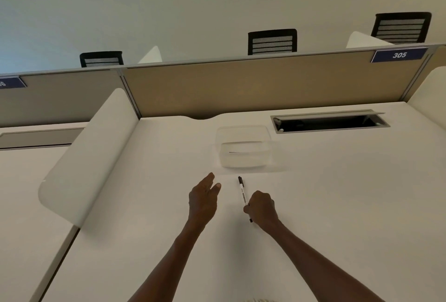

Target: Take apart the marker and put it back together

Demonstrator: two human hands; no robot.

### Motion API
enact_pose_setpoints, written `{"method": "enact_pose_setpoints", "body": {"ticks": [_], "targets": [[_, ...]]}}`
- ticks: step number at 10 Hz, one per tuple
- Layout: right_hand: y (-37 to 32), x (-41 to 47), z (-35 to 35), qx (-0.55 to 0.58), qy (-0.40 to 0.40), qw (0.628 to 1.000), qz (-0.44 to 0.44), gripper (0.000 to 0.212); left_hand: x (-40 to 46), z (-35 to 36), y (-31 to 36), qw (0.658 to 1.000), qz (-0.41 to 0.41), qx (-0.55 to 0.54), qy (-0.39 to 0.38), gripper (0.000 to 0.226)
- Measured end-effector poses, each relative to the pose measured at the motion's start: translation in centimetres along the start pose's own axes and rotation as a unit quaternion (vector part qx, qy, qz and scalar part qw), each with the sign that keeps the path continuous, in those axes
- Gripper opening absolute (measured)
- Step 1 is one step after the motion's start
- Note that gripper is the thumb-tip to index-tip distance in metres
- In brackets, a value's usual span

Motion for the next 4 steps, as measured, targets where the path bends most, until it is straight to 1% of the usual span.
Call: {"method": "enact_pose_setpoints", "body": {"ticks": [1, 2, 3, 4], "targets": [[0.0, 0.2, 0.6, -0.008, 0.004, 1.000, 0.007, 0.009, -0.4, -0.1, -0.5, 1.000, -0.001, 0.016, -0.003, 0.046], [-0.1, 0.4, 0.9, -0.006, 0.014, 1.000, 0.002, 0.016, -0.6, -0.2, -1.0, 1.000, 0.001, 0.025, -0.005, 0.046], [0.2, 0.4, 1.1, 0.011, 0.025, 1.000, 0.003, 0.035, -0.9, -0.2, -1.5, 0.999, -0.002, 0.044, -0.010, 0.046], [0.2, 0.4, 0.0, 0.011, 0.063, 0.998, -0.007, 0.025, -1.1, -0.1, -1.5, 0.994, 0.030, 0.106, 0.002, 0.044]]}}
Point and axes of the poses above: each hand's wrist, its own x-axis towards the middle knuckle, its own z-axis out of the palm, y = z × x, the point moved 10 cm from there along x, towards the middle knuckle, and after that the axes turned 1 degree about -x, right-handed, at the moved point
